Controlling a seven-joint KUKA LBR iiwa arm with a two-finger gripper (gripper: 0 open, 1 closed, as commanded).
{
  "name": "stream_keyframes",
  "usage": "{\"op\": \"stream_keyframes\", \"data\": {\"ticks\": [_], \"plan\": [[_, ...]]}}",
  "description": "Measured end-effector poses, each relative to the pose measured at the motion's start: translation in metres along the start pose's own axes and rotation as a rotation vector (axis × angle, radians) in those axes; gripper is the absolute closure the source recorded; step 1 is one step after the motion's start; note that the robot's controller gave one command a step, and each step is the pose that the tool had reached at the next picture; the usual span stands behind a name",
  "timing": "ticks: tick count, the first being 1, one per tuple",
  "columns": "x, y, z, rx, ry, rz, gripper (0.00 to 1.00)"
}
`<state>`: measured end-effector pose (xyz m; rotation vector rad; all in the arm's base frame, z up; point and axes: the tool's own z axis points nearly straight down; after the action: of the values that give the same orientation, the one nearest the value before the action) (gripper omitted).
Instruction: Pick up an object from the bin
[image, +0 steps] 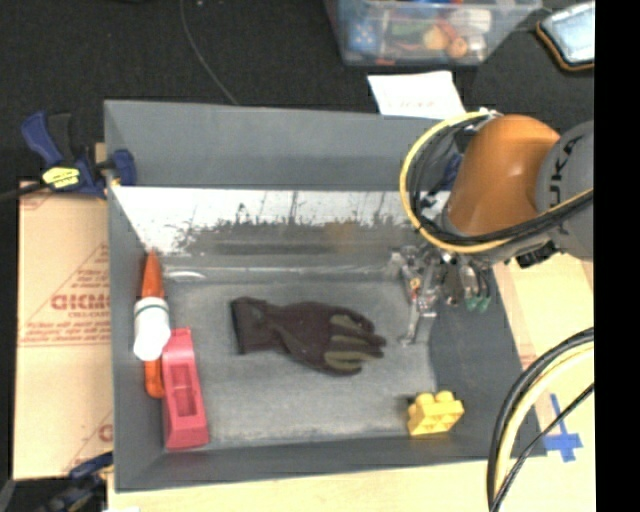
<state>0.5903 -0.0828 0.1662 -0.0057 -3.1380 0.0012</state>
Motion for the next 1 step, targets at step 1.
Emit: {"op": "stream_keyframes", "data": {"ticks": [1], "plan": [[-0.0016,0.0004,-0.0048,0.001,-0.008,-0.003,0.00]]}}
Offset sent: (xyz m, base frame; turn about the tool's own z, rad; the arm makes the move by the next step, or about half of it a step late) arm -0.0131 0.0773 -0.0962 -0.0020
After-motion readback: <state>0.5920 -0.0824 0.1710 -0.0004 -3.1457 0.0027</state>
